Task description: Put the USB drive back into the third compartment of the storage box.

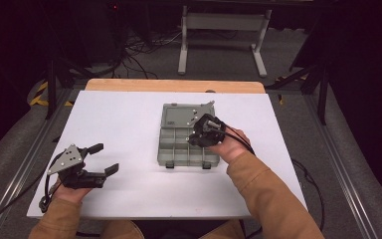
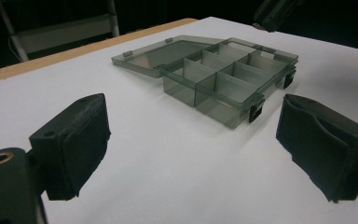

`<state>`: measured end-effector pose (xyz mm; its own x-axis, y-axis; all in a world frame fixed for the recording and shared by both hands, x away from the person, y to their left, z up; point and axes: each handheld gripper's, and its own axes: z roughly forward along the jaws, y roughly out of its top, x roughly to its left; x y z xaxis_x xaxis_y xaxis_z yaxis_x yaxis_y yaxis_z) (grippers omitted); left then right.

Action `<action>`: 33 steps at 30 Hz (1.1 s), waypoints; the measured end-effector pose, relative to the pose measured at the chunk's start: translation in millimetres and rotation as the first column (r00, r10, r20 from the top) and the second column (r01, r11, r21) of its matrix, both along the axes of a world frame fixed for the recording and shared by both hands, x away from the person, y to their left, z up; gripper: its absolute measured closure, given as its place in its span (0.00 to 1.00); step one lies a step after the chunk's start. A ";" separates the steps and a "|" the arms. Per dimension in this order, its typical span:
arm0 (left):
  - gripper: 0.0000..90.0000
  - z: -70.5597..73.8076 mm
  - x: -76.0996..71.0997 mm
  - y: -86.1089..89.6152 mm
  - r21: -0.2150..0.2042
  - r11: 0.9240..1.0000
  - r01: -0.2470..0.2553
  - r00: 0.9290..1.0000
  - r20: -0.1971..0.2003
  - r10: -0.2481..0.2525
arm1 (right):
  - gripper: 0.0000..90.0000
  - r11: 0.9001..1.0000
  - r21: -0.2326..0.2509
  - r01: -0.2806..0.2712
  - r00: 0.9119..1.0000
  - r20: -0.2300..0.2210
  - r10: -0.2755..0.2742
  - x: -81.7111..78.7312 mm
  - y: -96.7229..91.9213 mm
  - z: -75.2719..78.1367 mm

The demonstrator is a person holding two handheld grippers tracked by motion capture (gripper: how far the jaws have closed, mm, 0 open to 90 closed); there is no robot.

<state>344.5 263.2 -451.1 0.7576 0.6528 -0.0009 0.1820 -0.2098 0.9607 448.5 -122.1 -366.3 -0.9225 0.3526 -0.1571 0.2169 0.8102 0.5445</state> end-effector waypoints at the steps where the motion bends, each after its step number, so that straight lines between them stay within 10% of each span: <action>1: 0.11 0.0 -0.1 -0.1 0.000 1.000 0.000 1.000 0.000 0.000 | 0.88 1.000 0.007 0.007 1.000 -0.002 -0.007 2.3 -0.5 -0.5; 33: 0.11 -0.9 0.3 -0.7 -0.010 1.000 0.002 1.000 -0.003 -0.002 | 0.88 0.991 0.010 0.136 0.991 -0.021 -0.135 46.5 -2.6 -26.7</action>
